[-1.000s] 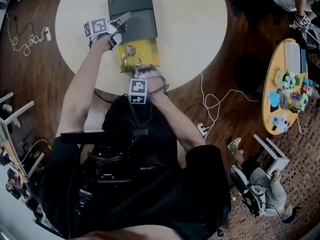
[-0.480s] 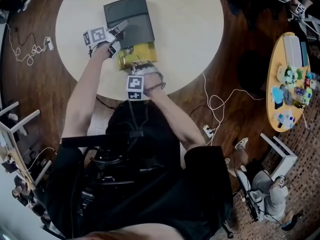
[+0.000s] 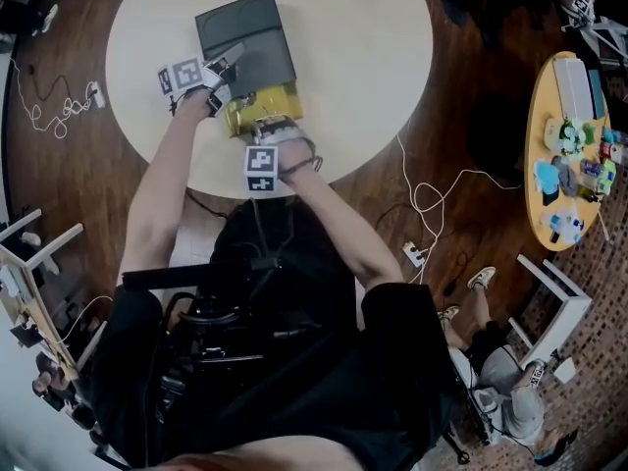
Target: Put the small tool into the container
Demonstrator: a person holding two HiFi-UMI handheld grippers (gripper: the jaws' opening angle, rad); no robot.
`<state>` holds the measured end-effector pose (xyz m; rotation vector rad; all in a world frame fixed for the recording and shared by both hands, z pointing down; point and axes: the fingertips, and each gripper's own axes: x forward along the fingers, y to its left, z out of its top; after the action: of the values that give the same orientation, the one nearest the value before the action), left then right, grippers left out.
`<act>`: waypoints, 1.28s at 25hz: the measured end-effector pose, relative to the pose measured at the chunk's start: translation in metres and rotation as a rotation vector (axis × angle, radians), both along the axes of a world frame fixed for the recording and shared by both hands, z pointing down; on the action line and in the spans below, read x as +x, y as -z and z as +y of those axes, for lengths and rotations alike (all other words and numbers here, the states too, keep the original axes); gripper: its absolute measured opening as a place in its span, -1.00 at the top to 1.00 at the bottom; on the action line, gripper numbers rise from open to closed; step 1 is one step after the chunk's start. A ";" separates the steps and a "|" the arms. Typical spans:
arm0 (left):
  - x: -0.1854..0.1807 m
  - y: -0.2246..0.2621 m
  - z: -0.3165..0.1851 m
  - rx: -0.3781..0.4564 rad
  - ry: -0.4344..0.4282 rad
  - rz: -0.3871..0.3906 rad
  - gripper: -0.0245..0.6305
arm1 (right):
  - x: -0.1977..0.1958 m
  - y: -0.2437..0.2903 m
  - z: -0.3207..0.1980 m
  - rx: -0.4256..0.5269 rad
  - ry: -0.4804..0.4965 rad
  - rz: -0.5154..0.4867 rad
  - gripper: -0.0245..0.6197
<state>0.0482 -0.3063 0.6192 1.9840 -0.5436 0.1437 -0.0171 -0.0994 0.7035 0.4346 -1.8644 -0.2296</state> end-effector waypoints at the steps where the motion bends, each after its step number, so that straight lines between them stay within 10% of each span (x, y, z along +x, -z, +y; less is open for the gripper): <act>1: 0.001 0.001 0.001 0.033 -0.016 -0.017 0.94 | 0.002 0.000 0.000 0.005 -0.014 0.004 0.71; 6: 0.000 0.016 -0.018 0.332 -0.103 -0.152 0.92 | 0.032 -0.001 0.002 0.007 -0.050 0.030 0.60; 13: 0.017 0.001 -0.027 0.312 -0.195 -0.253 0.79 | 0.027 0.004 0.013 0.000 0.077 0.084 0.83; 32: 0.011 0.004 -0.036 0.276 -0.101 -0.203 0.83 | 0.031 0.007 -0.064 0.110 -0.077 0.120 0.82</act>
<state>0.0589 -0.3423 0.6157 2.2823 -0.6193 0.3515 0.0137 -0.1629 0.6962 0.5557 -1.7196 -0.3010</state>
